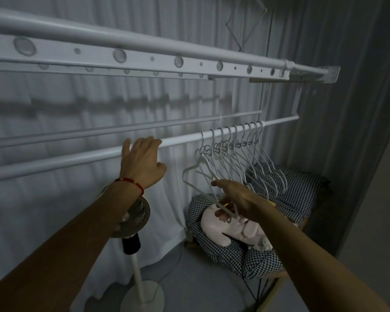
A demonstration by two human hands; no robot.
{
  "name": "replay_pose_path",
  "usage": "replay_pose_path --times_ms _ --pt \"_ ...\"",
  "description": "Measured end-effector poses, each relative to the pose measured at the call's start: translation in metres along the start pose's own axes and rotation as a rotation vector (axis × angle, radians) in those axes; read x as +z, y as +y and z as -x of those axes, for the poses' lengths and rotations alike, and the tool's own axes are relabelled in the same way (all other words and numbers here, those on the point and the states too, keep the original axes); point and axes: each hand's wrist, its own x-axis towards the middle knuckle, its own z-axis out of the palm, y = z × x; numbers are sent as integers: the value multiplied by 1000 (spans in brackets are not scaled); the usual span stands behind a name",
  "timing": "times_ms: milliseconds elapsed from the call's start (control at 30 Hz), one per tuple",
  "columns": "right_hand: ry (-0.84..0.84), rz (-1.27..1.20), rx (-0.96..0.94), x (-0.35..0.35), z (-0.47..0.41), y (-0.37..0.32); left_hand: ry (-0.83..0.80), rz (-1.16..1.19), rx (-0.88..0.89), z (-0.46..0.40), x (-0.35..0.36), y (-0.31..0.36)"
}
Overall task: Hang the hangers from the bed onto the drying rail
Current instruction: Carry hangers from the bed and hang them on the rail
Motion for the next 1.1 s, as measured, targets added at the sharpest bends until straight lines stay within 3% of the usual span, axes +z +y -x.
replay_pose_path --times_ms 367,600,833,1100 --pt "69 133 -45 -5 27 17 74 13 -9 6 2 12" --pt "173 157 -26 -14 72 53 117 552 81 42 23 86" --pt "417 420 8 -51 146 127 -241 936 207 119 48 221" --pt "745 452 168 -102 322 247 -753 1053 302 258 28 386"
